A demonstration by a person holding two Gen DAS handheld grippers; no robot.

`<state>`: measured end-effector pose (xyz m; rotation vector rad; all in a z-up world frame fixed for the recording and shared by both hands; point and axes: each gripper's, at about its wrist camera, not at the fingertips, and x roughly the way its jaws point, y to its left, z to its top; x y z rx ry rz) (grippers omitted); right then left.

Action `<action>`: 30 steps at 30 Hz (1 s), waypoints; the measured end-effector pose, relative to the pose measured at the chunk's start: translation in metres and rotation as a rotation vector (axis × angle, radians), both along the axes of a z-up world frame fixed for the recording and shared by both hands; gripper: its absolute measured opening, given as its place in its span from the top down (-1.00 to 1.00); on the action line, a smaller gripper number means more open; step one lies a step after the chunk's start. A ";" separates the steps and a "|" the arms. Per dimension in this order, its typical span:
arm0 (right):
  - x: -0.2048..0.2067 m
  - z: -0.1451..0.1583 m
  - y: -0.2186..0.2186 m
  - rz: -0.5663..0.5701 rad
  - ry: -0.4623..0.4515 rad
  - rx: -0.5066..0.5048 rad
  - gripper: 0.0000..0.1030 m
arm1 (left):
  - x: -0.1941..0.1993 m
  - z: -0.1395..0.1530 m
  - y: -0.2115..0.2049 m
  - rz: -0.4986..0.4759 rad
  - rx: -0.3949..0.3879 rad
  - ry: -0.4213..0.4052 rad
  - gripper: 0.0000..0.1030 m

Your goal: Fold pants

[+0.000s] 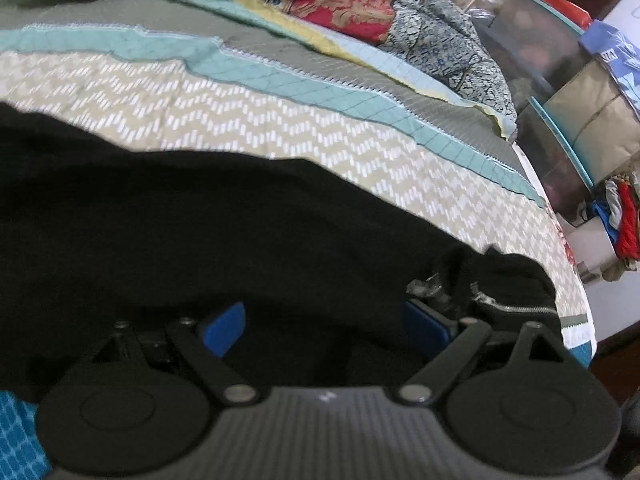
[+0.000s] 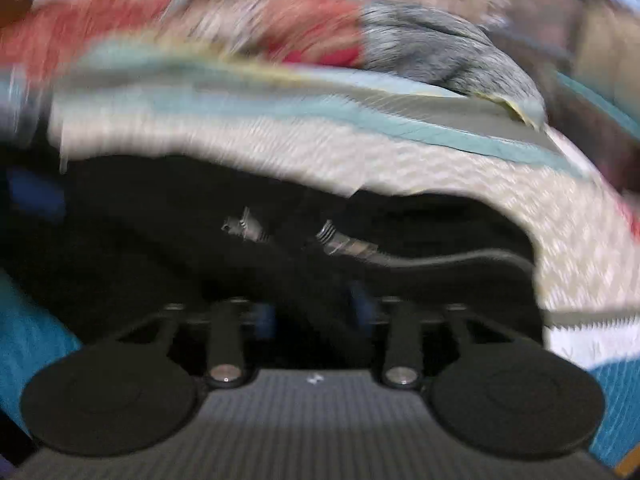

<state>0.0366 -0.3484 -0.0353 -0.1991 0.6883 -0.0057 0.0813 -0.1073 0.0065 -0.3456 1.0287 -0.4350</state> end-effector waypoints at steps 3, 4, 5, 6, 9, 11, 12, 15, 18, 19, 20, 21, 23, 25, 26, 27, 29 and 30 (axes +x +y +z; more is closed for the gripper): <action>-0.016 0.007 0.011 0.048 -0.055 -0.058 -0.43 | -0.002 0.000 0.000 -0.016 -0.004 -0.004 -0.73; -0.023 0.014 0.003 0.058 -0.074 -0.010 -0.44 | -0.002 -0.001 -0.001 -0.022 -0.006 -0.005 -0.73; -0.032 0.022 -0.003 0.071 -0.100 0.030 -0.44 | -0.001 -0.001 -0.004 -0.029 -0.012 -0.002 -0.73; -0.041 0.028 -0.008 0.079 -0.130 0.042 -0.45 | -0.001 -0.001 -0.008 -0.036 -0.019 0.002 -0.73; -0.055 0.036 -0.022 0.034 -0.190 0.025 -0.44 | 0.002 -0.001 -0.022 -0.069 -0.041 0.016 -0.73; -0.056 0.038 -0.047 -0.038 -0.201 0.081 -0.42 | 0.004 -0.001 -0.035 -0.099 -0.052 0.023 -0.73; -0.059 0.038 -0.061 -0.078 -0.202 0.119 -0.40 | 0.005 0.000 -0.043 -0.116 -0.058 0.026 -0.73; -0.058 0.040 -0.096 -0.208 -0.223 0.200 -0.03 | 0.010 0.002 -0.069 -0.167 -0.074 0.035 -0.73; -0.072 0.033 -0.119 -0.289 -0.220 0.320 0.13 | 0.013 0.005 -0.100 -0.220 -0.059 0.013 -0.73; -0.067 0.029 -0.124 -0.308 -0.212 0.356 0.16 | 0.014 0.005 -0.110 -0.234 -0.049 0.007 -0.73; -0.064 0.025 -0.128 -0.324 -0.201 0.379 0.16 | 0.015 0.004 -0.121 -0.246 -0.034 0.005 -0.73; -0.065 0.019 -0.130 -0.333 -0.188 0.396 0.16 | 0.017 0.000 -0.132 -0.256 -0.005 0.010 -0.72; -0.052 0.000 -0.129 -0.351 -0.117 0.408 0.16 | 0.020 -0.013 -0.147 -0.260 0.087 0.023 -0.69; -0.051 -0.022 -0.125 -0.363 -0.061 0.385 0.13 | 0.018 -0.030 -0.160 -0.281 0.182 0.002 -0.75; -0.059 -0.027 -0.123 -0.354 -0.102 0.383 0.13 | 0.011 -0.030 -0.164 -0.294 0.215 -0.053 -0.79; -0.060 -0.028 -0.121 -0.351 -0.113 0.378 0.13 | 0.006 -0.028 -0.167 -0.304 0.243 -0.081 -0.79; -0.060 -0.022 -0.120 -0.357 -0.099 0.388 0.12 | 0.004 -0.025 -0.165 -0.301 0.245 -0.075 -0.78; -0.062 -0.018 -0.123 -0.360 -0.092 0.396 0.08 | 0.006 -0.022 -0.159 -0.292 0.224 -0.047 -0.75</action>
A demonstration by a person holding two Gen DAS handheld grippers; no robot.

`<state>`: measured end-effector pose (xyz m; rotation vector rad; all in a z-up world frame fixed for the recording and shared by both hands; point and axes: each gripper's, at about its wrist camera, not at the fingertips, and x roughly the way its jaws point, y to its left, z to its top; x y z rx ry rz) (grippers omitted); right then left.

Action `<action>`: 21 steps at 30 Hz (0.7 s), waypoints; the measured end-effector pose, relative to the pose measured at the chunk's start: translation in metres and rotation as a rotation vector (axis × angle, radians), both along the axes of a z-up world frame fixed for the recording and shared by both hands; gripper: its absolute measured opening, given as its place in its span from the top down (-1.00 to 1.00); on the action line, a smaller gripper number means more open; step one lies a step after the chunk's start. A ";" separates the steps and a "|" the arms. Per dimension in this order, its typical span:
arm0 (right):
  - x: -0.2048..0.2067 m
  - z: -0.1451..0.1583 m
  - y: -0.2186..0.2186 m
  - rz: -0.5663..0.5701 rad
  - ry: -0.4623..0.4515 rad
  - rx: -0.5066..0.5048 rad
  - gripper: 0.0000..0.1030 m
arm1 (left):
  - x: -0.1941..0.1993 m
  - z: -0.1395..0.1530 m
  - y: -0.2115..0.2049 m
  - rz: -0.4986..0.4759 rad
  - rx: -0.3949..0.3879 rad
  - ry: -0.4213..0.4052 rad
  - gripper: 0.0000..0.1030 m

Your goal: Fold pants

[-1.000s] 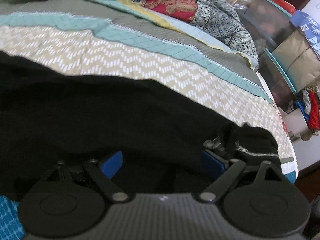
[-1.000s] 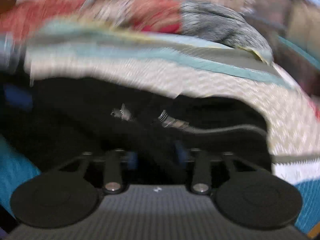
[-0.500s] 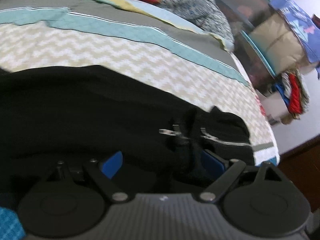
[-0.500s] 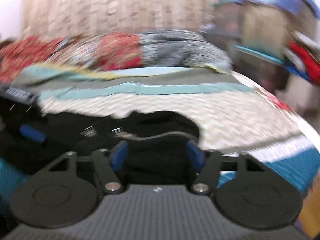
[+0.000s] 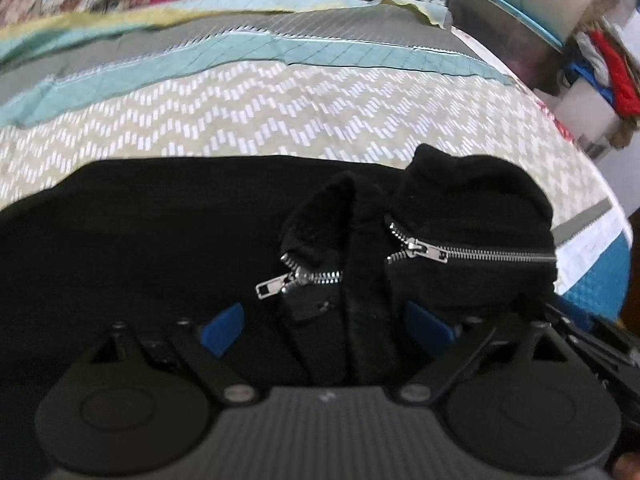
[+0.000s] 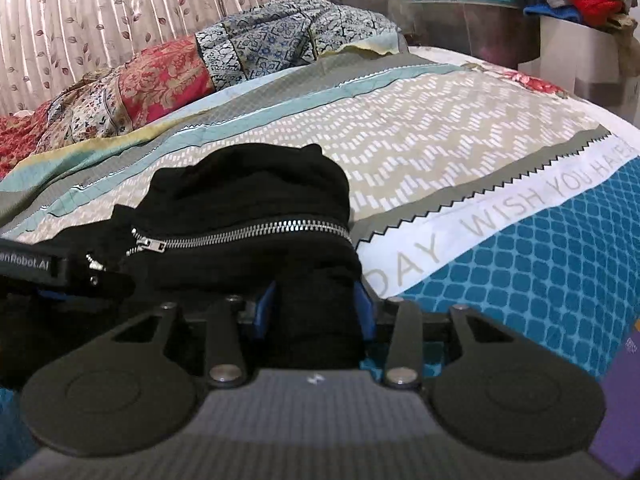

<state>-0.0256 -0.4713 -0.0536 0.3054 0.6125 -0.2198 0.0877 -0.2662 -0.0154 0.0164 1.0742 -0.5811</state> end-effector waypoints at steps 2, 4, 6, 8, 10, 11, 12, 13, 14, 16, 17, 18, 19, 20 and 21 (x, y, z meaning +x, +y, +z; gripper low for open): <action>-0.007 0.011 -0.006 -0.027 -0.013 0.028 -0.02 | 0.002 0.010 0.021 0.040 -0.060 0.047 -0.69; -0.018 0.022 -0.008 -0.053 -0.070 0.046 -0.06 | -0.002 0.023 0.049 0.061 -0.132 0.041 -0.72; -0.029 0.031 -0.004 -0.069 -0.105 0.049 -0.07 | -0.010 0.032 0.086 0.097 -0.172 0.026 -0.74; -0.036 0.036 0.001 -0.075 -0.122 0.079 -0.07 | -0.016 0.035 0.127 0.150 -0.209 0.034 -0.75; -0.037 0.039 0.008 -0.043 -0.127 0.127 -0.07 | -0.023 0.035 0.169 0.221 -0.232 0.046 -0.75; -0.035 0.040 0.015 -0.023 -0.124 0.138 -0.07 | -0.028 0.034 0.192 0.260 -0.243 0.047 -0.75; -0.032 0.041 0.025 0.003 -0.119 0.145 -0.07 | -0.035 0.033 0.218 0.305 -0.253 0.044 -0.75; -0.029 0.042 0.035 0.030 -0.114 0.151 -0.07 | -0.040 0.033 0.236 0.340 -0.258 0.038 -0.75; -0.024 0.043 0.046 0.065 -0.107 0.157 -0.07 | -0.048 0.033 0.260 0.388 -0.264 0.027 -0.76; -0.012 0.044 0.075 0.145 -0.086 0.153 -0.07 | -0.058 0.031 0.299 0.476 -0.276 0.011 -0.78; -0.005 0.043 0.089 0.179 -0.076 0.150 -0.07 | -0.068 0.029 0.319 0.524 -0.284 0.005 -0.81; 0.001 0.042 0.106 0.217 -0.064 0.148 -0.07 | -0.076 0.026 0.341 0.583 -0.292 0.000 -0.82; 0.008 0.041 0.121 0.258 -0.049 0.151 -0.07 | -0.080 0.024 0.359 0.629 -0.299 -0.003 -0.85; 0.015 0.040 0.137 0.302 -0.033 0.158 -0.07 | -0.084 0.021 0.376 0.677 -0.305 -0.006 -0.86; 0.022 0.039 0.150 0.339 -0.018 0.166 -0.07 | -0.087 0.017 0.394 0.730 -0.313 -0.004 -0.86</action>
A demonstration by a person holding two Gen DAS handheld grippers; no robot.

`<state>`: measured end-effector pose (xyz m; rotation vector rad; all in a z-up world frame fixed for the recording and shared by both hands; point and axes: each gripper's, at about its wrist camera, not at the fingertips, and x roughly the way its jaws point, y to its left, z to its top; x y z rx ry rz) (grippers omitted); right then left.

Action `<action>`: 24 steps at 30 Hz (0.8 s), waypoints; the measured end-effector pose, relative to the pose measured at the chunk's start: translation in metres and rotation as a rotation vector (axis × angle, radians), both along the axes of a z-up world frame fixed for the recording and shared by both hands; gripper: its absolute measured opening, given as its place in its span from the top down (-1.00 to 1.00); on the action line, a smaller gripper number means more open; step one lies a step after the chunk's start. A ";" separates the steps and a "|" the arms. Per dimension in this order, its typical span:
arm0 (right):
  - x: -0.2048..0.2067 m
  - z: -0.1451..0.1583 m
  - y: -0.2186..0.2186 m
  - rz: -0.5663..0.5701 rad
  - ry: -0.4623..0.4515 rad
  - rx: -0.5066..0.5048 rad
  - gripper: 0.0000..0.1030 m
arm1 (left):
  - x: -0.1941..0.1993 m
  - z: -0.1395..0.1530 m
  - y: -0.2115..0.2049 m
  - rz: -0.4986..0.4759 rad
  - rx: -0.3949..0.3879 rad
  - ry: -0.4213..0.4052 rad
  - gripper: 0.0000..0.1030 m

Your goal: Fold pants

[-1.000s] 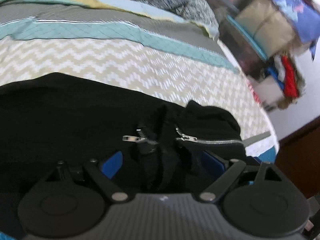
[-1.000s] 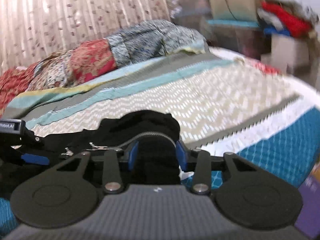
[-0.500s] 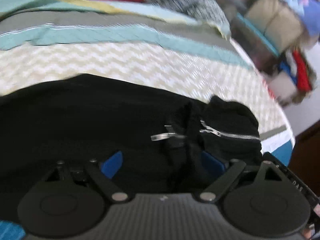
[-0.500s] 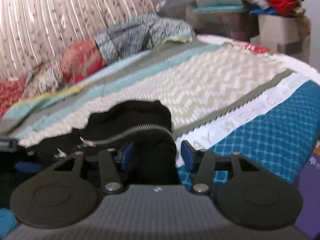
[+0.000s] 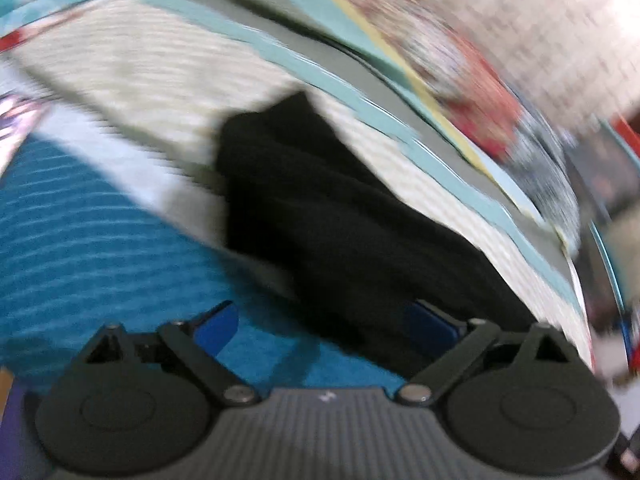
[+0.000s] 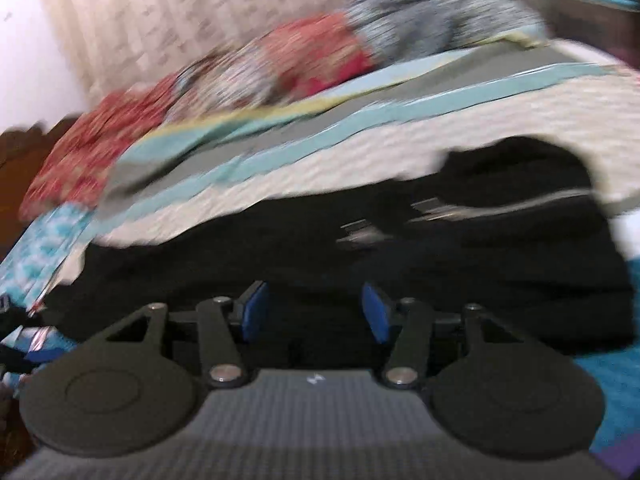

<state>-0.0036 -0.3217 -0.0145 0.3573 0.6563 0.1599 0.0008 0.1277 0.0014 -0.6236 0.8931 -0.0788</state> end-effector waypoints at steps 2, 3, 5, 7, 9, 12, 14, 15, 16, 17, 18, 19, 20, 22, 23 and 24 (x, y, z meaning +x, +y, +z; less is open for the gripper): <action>0.014 0.000 0.028 0.082 0.023 -0.001 -0.05 | 0.000 -0.006 0.021 0.063 -0.032 0.003 -0.89; 0.022 0.001 0.043 0.123 0.028 -0.010 0.04 | 0.002 -0.008 0.031 0.083 -0.054 -0.006 -0.91; 0.038 0.004 0.072 0.192 0.028 -0.035 0.25 | 0.011 -0.011 0.041 0.094 -0.076 -0.022 -0.98; 0.059 0.007 0.098 0.232 0.049 -0.040 0.45 | 0.024 -0.013 0.047 0.093 -0.092 -0.042 -0.99; 0.077 0.010 0.119 0.260 0.069 -0.009 0.49 | 0.042 -0.017 0.052 0.091 -0.109 -0.052 -0.99; 0.098 0.012 0.151 0.301 0.070 0.021 0.49 | 0.058 -0.028 0.049 0.078 -0.120 -0.039 -0.99; 0.109 0.013 0.170 0.312 0.076 0.021 0.48 | 0.062 -0.036 0.047 0.079 -0.130 -0.025 -0.99; 0.114 0.017 0.180 0.325 0.064 0.000 0.44 | 0.059 -0.037 0.047 0.077 -0.136 -0.034 -0.99; 0.120 0.023 0.190 0.344 0.043 -0.027 0.44 | 0.055 -0.037 0.048 0.073 -0.139 -0.052 -0.94; 0.126 0.030 0.200 0.367 0.016 -0.060 0.43 | 0.049 -0.037 0.051 0.076 -0.135 -0.067 -0.79; 0.133 0.036 0.208 0.394 -0.007 -0.085 0.36 | 0.045 -0.035 0.054 0.079 -0.130 -0.085 -0.67; 0.141 0.041 0.217 0.424 -0.018 -0.103 0.08 | 0.042 -0.034 0.056 0.073 -0.138 -0.110 -0.38; 0.152 0.045 0.228 0.453 -0.024 -0.116 -0.09 | 0.041 -0.032 0.057 0.064 -0.152 -0.128 -0.13; 0.171 0.044 0.251 0.514 -0.024 -0.144 -0.59 | 0.042 -0.030 0.053 0.043 -0.161 -0.160 -0.02; 0.183 0.038 0.263 0.547 -0.008 -0.164 -0.62 | 0.043 -0.028 0.050 0.036 -0.134 -0.177 0.07; 0.194 0.028 0.274 0.574 0.024 -0.181 -0.61 | 0.045 -0.027 0.046 0.025 -0.102 -0.190 0.10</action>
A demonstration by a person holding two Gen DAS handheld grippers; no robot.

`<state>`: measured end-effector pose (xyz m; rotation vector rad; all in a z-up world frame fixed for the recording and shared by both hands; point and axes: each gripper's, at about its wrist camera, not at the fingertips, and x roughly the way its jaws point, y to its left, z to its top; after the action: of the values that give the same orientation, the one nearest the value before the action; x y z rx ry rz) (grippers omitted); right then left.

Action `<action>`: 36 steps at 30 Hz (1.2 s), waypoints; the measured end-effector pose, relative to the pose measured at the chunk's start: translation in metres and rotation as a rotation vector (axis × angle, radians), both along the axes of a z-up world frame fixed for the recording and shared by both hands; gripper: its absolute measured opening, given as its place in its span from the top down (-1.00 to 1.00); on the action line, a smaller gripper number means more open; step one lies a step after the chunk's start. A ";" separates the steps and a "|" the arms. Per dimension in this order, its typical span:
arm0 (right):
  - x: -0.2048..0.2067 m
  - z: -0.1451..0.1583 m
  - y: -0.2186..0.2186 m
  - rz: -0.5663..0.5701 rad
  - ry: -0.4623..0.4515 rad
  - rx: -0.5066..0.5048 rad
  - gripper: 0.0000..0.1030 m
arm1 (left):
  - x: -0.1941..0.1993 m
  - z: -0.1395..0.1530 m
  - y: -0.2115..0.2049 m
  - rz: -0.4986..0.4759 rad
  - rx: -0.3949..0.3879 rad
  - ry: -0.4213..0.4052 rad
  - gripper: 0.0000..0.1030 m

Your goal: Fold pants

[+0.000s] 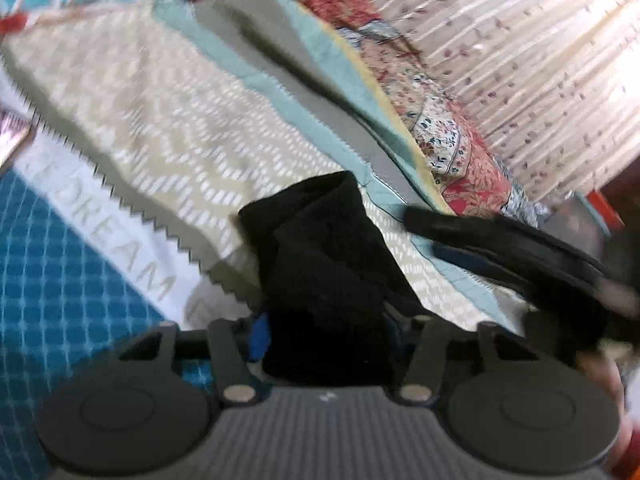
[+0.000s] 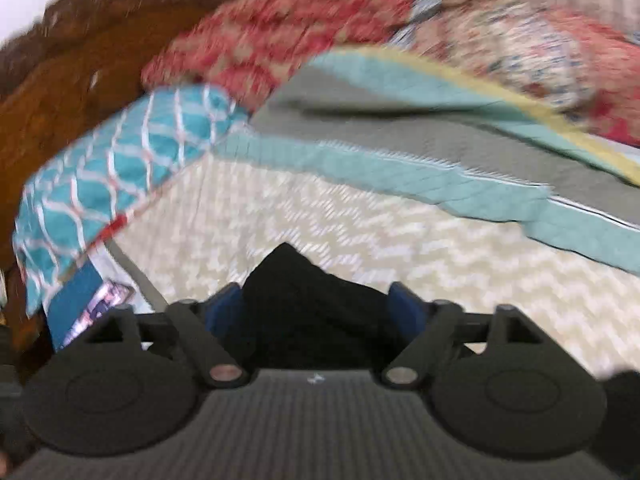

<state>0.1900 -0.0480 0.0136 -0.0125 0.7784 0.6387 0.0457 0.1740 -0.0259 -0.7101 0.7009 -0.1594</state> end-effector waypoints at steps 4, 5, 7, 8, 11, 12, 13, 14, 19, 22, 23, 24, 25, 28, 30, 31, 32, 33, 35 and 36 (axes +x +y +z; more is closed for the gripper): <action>0.024 -0.044 0.023 0.057 0.133 -0.111 0.41 | -0.001 0.001 0.006 -0.042 -0.028 -0.050 0.23; 0.021 -0.040 0.021 0.049 0.109 -0.092 0.52 | -0.001 0.003 0.008 -0.057 -0.036 -0.074 0.23; 0.015 -0.018 0.006 0.028 0.049 -0.014 0.70 | -0.001 0.009 0.008 -0.088 -0.041 -0.146 0.24; 0.016 -0.006 -0.006 0.004 0.025 0.049 0.70 | -0.001 0.013 0.007 -0.100 -0.038 -0.188 0.24; 0.027 0.017 -0.038 -0.066 -0.014 0.201 0.70 | 0.008 0.019 0.004 -0.105 -0.031 -0.269 0.24; 0.033 0.017 -0.041 -0.110 -0.024 0.192 0.69 | 0.014 0.017 0.004 -0.088 -0.022 -0.275 0.23; 0.038 0.013 -0.041 -0.152 -0.021 0.170 0.69 | 0.023 0.014 0.004 -0.065 0.002 -0.264 0.21; 0.044 0.006 -0.038 -0.192 -0.011 0.142 0.69 | 0.035 0.007 0.003 -0.039 0.043 -0.234 0.13; 0.065 -0.042 -0.014 -0.310 0.042 -0.135 0.13 | 0.078 -0.022 -0.002 -0.025 0.102 -0.056 -0.47; 0.042 -0.030 -0.047 -0.336 0.040 0.045 0.11 | 0.082 -0.019 -0.001 -0.015 0.094 -0.060 -0.88; 0.033 -0.024 -0.056 -0.358 0.028 0.083 0.11 | 0.085 -0.020 0.000 -0.019 0.078 -0.052 -0.86; 0.023 -0.019 -0.063 -0.384 0.011 0.113 0.11 | 0.089 -0.022 0.000 -0.025 0.046 -0.031 -0.84; 0.011 -0.015 -0.071 -0.405 -0.005 0.147 0.11 | 0.089 -0.024 0.002 -0.029 0.015 -0.025 -0.73; -0.025 -0.010 -0.092 -0.444 -0.037 0.202 0.12 | 0.094 -0.022 0.001 -0.081 -0.093 -0.035 -0.48; -0.039 -0.013 -0.098 -0.458 -0.035 0.203 0.12 | 0.097 -0.023 -0.003 -0.090 -0.115 -0.028 -0.69; -0.039 -0.016 -0.100 -0.463 -0.024 0.207 0.14 | 0.100 -0.025 -0.006 -0.083 -0.101 -0.005 -0.89; -0.042 -0.021 -0.101 -0.466 -0.008 0.215 0.15 | 0.104 -0.030 -0.008 -0.071 -0.088 0.024 -0.81; -0.038 -0.025 -0.099 -0.462 0.014 0.216 0.22 | 0.107 -0.034 -0.008 -0.064 -0.079 0.042 -0.69; -0.024 -0.041 -0.092 -0.457 0.116 0.220 0.31 | 0.108 -0.037 -0.009 -0.040 -0.038 0.036 0.13; -0.013 -0.055 -0.087 -0.462 0.204 0.225 0.31 | 0.108 -0.037 -0.009 -0.045 -0.052 0.033 0.15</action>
<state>0.1769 -0.1352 -0.0411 0.4333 0.8653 0.2855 0.1533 0.1650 -0.0629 -0.7484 0.7472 -0.2084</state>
